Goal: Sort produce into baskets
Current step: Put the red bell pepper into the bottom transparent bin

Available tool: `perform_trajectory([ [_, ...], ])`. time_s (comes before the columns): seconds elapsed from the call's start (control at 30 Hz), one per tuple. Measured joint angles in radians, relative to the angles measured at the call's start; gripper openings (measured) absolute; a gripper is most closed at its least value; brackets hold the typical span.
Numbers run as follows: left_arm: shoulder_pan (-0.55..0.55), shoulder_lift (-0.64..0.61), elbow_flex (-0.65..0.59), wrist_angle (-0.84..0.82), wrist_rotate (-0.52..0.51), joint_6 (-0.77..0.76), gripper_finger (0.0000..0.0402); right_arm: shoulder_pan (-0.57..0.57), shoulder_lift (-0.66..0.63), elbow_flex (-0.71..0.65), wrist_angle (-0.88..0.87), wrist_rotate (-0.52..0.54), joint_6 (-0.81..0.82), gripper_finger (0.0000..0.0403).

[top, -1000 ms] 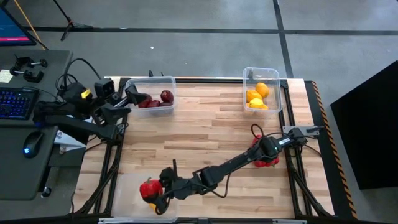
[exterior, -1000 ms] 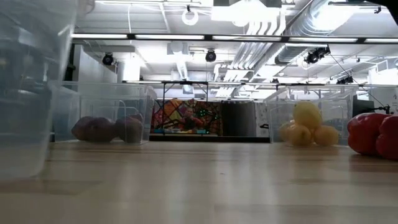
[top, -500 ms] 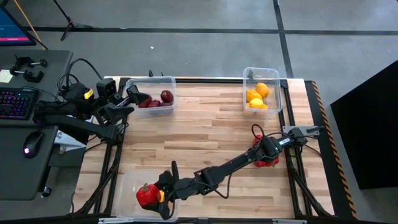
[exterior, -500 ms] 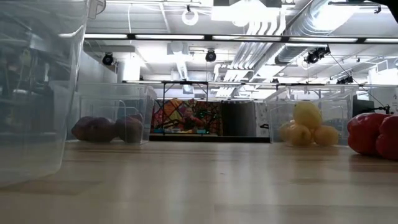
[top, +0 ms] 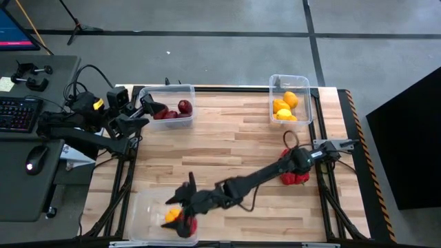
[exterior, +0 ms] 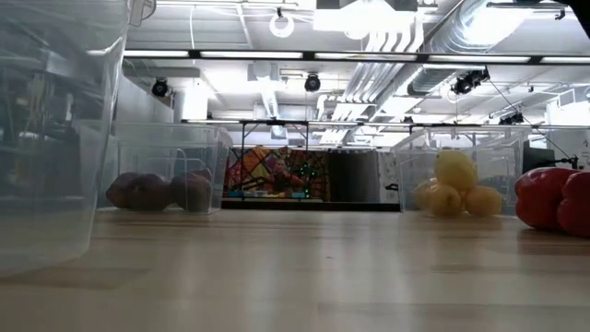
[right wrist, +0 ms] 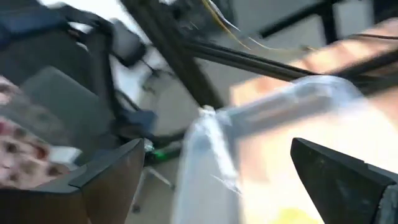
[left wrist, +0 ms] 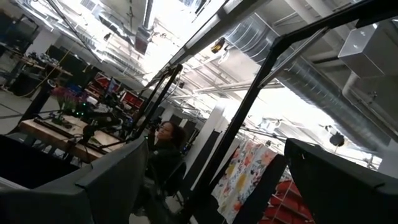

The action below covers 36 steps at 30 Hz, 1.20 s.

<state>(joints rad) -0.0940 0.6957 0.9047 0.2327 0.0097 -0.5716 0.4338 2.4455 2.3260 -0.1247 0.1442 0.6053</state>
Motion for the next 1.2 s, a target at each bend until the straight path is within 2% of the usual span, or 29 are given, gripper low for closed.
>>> perform_trajectory([
  [0.07, 0.0, 0.0, 0.0, -0.004, 0.0, 0.0, 0.0365, -0.01, -0.052, -0.008, -0.118, 0.004, -0.019, 0.0394],
  [0.13, 0.0, 0.0, 0.0, -0.009, 0.0, -0.001, 0.0365, -0.012, -0.108, -0.008, -0.271, 0.063, -0.063, 0.0394],
  [0.23, 0.002, 0.0, 0.0, -0.026, -0.006, -0.001, 0.0365, 0.003, -0.188, -0.008, -0.54, 0.238, -0.07, 0.0394],
  [0.3, 0.003, 0.0, 0.0, -0.041, -0.023, 0.002, 0.0365, 0.012, -0.235, -0.008, -0.74, 0.368, -0.006, 0.0394],
  [0.37, 0.003, 0.001, 0.0, -0.046, -0.036, 0.027, 0.0365, 0.018, -0.275, -0.008, -0.991, 0.496, 0.123, 0.0394],
  [0.47, 0.003, 0.002, 0.0, -0.046, -0.059, 0.067, 0.0365, 0.032, -0.33, -0.017, -1.42, 0.635, 0.452, 0.0394],
  [0.5, 0.003, 0.003, 0.0, -0.047, -0.063, 0.078, 0.0365, 0.038, -0.341, -0.038, -1.476, 0.662, 0.57, 0.0394],
  [0.53, 0.003, 0.003, 0.0, -0.047, -0.072, 0.088, 0.0365, 0.04, -0.379, -0.097, -1.431, 0.674, 0.593, 0.0394],
  [0.6, 0.004, 0.013, 0.0, -0.049, -0.104, 0.12, 0.0365, 0.048, -0.477, -0.275, -1.33, 0.639, 0.589, 0.0394],
  [0.63, 0.004, 0.024, 0.0, -0.052, -0.125, 0.138, 0.0365, 0.042, -0.523, -0.358, -1.29, 0.594, 0.645, 0.0394],
  [0.73, 0.009, 0.059, -0.001, -0.067, -0.159, 0.162, 0.0365, 0.044, -0.653, -0.641, -1.358, 0.496, 1.031, 0.0394],
  [0.8, 0.018, 0.081, -0.001, -0.089, -0.139, 0.179, 0.0365, 0.058, -0.727, -0.811, -1.329, 0.431, 1.28, 0.0394],
  [0.9, 0.037, 0.132, -0.001, -0.122, -0.085, 0.215, 0.0365, 0.074, -0.87, -1.011, -1.319, 0.268, 1.514, 0.0394],
  [1.03, 0.071, 0.203, 0.0, -0.134, -0.034, 0.214, 0.0365, 0.053, -1.007, -1.178, -1.28, 0.156, 1.567, 0.0394],
  [1.2, 0.126, 0.279, -0.001, -0.134, 0.061, 0.191, 0.0365, -0.014, -1.128, -1.261, -1.277, 0.158, 1.576, 0.0394],
])
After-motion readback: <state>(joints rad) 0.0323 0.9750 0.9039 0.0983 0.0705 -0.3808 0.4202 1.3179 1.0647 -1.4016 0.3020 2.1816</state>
